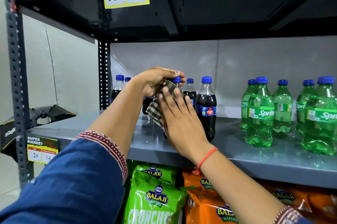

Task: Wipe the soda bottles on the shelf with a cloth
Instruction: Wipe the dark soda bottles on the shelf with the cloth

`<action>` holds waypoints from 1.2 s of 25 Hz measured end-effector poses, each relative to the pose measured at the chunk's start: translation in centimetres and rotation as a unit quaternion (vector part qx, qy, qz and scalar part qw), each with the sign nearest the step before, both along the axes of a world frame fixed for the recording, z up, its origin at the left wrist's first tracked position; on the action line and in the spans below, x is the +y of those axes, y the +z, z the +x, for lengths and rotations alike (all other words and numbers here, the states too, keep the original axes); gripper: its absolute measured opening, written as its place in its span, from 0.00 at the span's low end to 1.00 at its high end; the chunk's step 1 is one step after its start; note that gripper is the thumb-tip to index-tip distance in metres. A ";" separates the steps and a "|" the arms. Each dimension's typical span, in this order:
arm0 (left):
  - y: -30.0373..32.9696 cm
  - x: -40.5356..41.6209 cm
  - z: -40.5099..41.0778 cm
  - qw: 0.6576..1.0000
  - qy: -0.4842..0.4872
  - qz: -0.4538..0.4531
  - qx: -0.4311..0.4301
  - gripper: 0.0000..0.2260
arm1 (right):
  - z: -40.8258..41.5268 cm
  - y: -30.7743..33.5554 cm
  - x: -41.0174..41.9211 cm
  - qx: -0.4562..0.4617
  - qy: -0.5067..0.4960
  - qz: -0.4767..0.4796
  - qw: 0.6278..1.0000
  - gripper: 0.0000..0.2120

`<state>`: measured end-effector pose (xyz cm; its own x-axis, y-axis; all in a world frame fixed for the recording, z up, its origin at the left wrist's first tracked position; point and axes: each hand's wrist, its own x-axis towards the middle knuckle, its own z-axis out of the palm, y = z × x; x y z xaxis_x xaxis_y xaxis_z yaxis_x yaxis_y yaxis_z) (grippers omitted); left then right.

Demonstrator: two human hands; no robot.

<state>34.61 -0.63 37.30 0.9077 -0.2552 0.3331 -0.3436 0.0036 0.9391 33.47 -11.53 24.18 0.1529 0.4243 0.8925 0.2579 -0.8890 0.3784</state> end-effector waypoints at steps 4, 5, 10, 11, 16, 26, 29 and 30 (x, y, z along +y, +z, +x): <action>0.1 0.0 0.0 1.000 0.005 0.024 -0.014 0.08 | -0.2 -0.5 -0.2 0.013 0.036 -0.031 0.999 0.29; 0.0 0.0 0.1 1.000 0.005 0.020 -0.010 0.08 | -0.1 -0.4 -0.2 0.014 0.035 -0.025 0.999 0.29; 0.0 0.2 -0.1 1.000 0.007 0.022 -0.008 0.08 | -0.2 -0.1 -0.7 0.016 0.045 -0.053 0.997 0.27; 0.0 0.2 0.0 1.000 0.007 0.024 -0.008 0.08 | -0.2 0.1 -0.9 0.013 0.041 -0.065 0.997 0.28; 0.1 0.1 0.3 1.000 0.005 0.027 -0.003 0.08 | -0.6 0.7 -1.1 0.075 0.075 -0.030 0.994 0.33; 1.8 -0.1 -0.3 0.985 0.106 0.124 -0.057 0.05 | -4.2 -0.4 -4.5 0.111 0.177 -0.055 0.976 0.20; 3.7 -2.9 -1.2 0.947 0.220 0.057 -0.227 0.09 | -4.8 0.1 -6.9 0.104 0.144 -0.001 0.984 0.24; 4.1 -4.3 -1.8 0.939 0.211 0.065 -0.263 0.11 | -4.7 0.2 -7.6 0.100 0.123 0.015 0.987 0.24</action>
<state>32.79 -4.96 41.45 0.6551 0.0206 0.7552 -0.7061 -0.3391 0.6217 28.77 -19.17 24.39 0.2230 0.4445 0.8676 0.5343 -0.8002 0.2726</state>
